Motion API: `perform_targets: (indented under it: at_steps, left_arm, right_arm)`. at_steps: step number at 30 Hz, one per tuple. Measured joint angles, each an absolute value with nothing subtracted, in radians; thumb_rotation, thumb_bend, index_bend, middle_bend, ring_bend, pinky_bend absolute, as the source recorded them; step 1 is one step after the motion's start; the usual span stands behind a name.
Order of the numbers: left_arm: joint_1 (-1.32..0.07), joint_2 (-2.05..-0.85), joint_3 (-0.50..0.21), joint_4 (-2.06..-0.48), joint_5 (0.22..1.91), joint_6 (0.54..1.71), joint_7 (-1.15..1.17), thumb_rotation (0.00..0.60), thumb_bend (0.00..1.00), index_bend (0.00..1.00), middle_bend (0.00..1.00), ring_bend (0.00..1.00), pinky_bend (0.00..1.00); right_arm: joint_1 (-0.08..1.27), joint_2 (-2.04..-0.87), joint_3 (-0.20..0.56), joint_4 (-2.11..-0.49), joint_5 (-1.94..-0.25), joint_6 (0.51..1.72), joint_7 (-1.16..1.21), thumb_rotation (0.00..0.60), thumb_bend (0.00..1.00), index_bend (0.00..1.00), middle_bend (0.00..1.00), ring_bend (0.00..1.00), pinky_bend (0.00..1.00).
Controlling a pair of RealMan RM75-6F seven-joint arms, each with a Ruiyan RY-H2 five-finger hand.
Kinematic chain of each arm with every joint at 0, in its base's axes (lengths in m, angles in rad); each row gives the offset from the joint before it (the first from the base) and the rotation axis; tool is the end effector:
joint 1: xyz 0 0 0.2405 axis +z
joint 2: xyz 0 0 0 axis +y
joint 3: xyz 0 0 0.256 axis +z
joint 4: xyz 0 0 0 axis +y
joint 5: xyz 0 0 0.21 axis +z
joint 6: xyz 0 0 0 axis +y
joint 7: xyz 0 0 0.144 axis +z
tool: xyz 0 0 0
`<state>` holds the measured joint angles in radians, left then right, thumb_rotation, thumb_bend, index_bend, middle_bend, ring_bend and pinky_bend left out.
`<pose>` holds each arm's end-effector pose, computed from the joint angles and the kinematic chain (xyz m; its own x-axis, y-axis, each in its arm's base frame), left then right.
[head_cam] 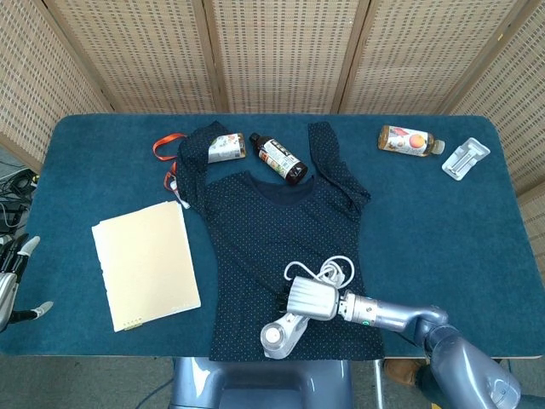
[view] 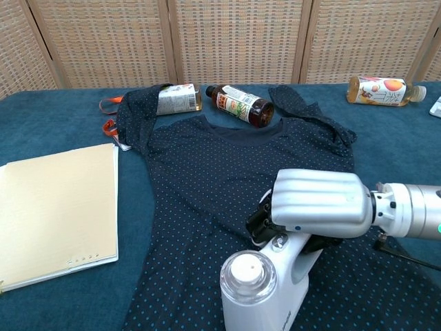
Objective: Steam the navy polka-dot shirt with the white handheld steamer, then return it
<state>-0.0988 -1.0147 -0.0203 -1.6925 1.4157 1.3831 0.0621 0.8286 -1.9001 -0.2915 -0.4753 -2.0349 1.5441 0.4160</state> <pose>-0.3195 0.1770 0.1724 0.4591 0.1291 0.8789 0.8817 0.0548 -0.4686 -0.1679 -0.2995 -0.0699 0.5751 0.0294 0.8176 -0.1619 -0.9755 0.1489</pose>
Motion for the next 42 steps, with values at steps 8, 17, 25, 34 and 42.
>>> perform_targets:
  at_steps: [8, 17, 25, 34, 42]
  left_arm:
    - [-0.1, -1.014, -0.02, -1.688, 1.417, 1.381, 0.055, 0.6, 0.0, 0.0, 0.0, 0.0, 0.0]
    - [-0.1, -1.014, -0.019, -1.688, 1.417, 1.381, 0.055, 0.6, 0.0, 0.0, 0.0, 0.0, 0.0]
    - [-0.101, -1.015, -0.02, -1.687, 1.413, 1.377, 0.055, 0.6, 0.0, 0.0, 0.0, 0.0, 0.0]
    - [-0.104, -1.019, -0.026, -1.681, 1.392, 1.368, 0.056, 0.6, 0.0, 0.0, 0.0, 0.0, 0.0]
    - [-0.107, -1.024, -0.024, -1.676, 1.388, 1.358, 0.063, 0.6, 0.0, 0.0, 0.0, 0.0, 0.0]
  right_arm:
    - [0.82, -1.91, -0.223, -0.453, -1.942, 1.504, 0.453, 0.6, 1.0, 0.82, 0.62, 0.68, 1.0]
    - [0.824, -1.943, -0.13, -0.407, -1.827, 1.4, 0.451, 0.6, 1.0, 0.82, 0.62, 0.68, 1.0]
    - [0.843, -1.985, -0.058, -0.366, -1.746, 1.3, 0.404, 0.6, 1.0, 0.82, 0.62, 0.68, 1.0]
    - [0.862, -2.039, -0.012, -0.298, -1.685, 1.213, 0.326, 0.6, 1.0, 0.82, 0.62, 0.68, 1.0]
    - [0.846, -2.055, -0.04, -0.271, -1.7, 1.227, 0.324, 0.6, 1.0, 0.82, 0.62, 0.68, 1.0]
